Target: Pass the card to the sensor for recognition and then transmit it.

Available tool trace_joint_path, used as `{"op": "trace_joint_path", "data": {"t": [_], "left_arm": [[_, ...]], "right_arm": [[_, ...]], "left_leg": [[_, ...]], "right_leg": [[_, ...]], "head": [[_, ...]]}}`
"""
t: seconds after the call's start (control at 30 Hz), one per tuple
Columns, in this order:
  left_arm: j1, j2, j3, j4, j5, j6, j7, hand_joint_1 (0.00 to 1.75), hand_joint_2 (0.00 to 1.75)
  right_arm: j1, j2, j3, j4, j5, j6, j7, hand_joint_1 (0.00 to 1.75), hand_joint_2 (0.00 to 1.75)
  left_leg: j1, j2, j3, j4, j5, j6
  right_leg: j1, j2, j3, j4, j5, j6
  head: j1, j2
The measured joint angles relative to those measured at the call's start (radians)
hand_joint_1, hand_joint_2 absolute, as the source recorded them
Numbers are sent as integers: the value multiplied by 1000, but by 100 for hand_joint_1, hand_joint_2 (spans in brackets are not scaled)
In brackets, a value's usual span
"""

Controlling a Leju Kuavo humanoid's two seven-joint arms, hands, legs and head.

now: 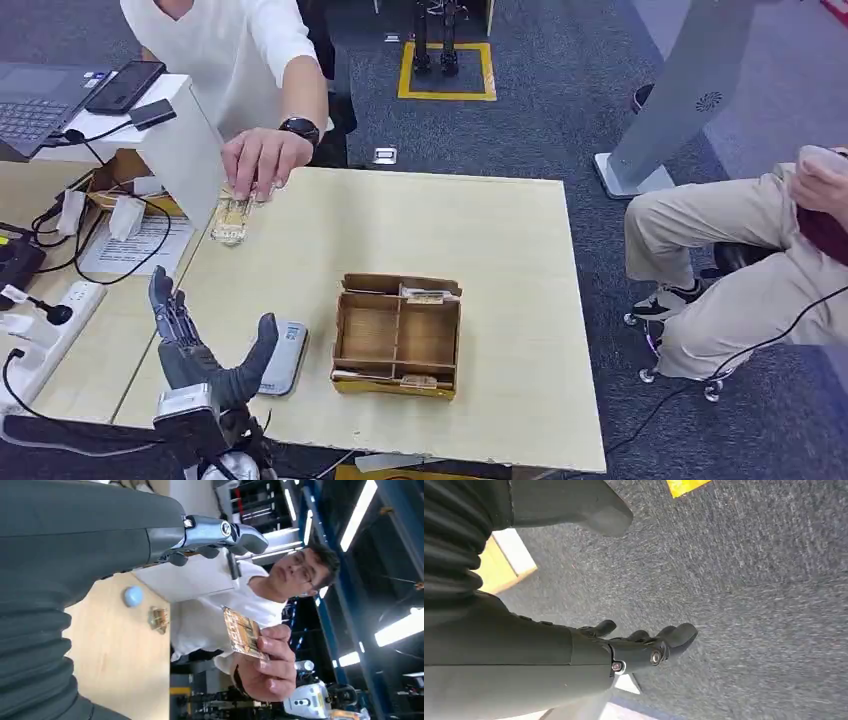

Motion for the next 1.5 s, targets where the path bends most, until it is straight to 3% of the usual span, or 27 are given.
{"op": "trace_joint_path", "data": {"t": [0.3, 0.4, 0.53, 0.87, 1.1, 1.13, 1.17, 1.2, 1.23, 1.5], "left_arm": [[-131, -69, 131, 78, -185, 5, 31, 0, 175], [-155, -81, 167, 92, -201, 5, 33, 0, 175], [-161, -84, 186, 105, -218, 5, 33, 0, 175], [-161, -94, 302, 105, -455, 5, -24, 0, 175], [-162, -95, 338, 87, -551, 6, 13, 0, 175], [-162, -95, 340, 83, -560, 6, 21, 106, 175], [-162, -95, 341, 77, -569, 6, 25, 164, 175], [-162, -95, 342, 72, -575, 6, 29, 164, 175], [-162, -95, 343, 68, -578, 6, 33, 175, 175], [-161, -95, 348, 52, -591, 6, 38, 175, 175]], "right_arm": [[-23, 3, 60, 0, 29, 0, 42, 0, 175], [-26, 5, 69, 0, 33, 0, 43, 0, 175], [-29, 6, 81, 0, 34, 0, 43, 0, 175], [-30, 12, 115, 0, 55, 0, 54, 0, 175], [-29, 16, 132, 0, 55, 0, 45, 0, 175], [-29, 16, 133, 0, 55, 0, 45, 0, 175], [-29, 16, 135, 0, 55, 0, 45, 0, 175], [-29, 16, 137, 0, 54, 0, 45, 0, 175], [-29, 16, 139, 0, 53, 0, 45, 0, 175], [-29, 16, 141, 0, 51, 0, 46, 0, 175]], "left_leg": [[0, 0, 0, 0, 0, 0], [0, 0, 0, 0, 0, 0], [0, 0, 0, 0, 0, 0], [0, 0, 0, 0, 0, 0], [0, 0, 0, 0, 0, 0], [0, 0, 0, 0, 0, 0], [0, 0, 0, 0, 0, 0], [0, 0, 0, 0, 0, 0], [0, 0, 0, 0, 0, 0], [0, 0, 0, 0, 0, 0]], "right_leg": [[0, 0, 0, 0, 0, 0], [0, 1, 0, 0, 0, 0], [0, 1, 0, 0, 0, 0], [0, 1, 0, 0, 0, 0], [0, 1, 0, 0, 0, 0], [0, 1, 0, 0, 0, 0], [0, 1, 0, 0, 0, 0], [0, 1, 0, 0, 0, 0], [0, 1, 0, 0, 0, 0], [0, 1, 0, 0, 0, 0]], "head": [[0, 0], [0, 0], [0, 0], [0, 0], [0, 0], [0, 0], [0, 0], [0, 0], [0, 0], [0, 0]]}}
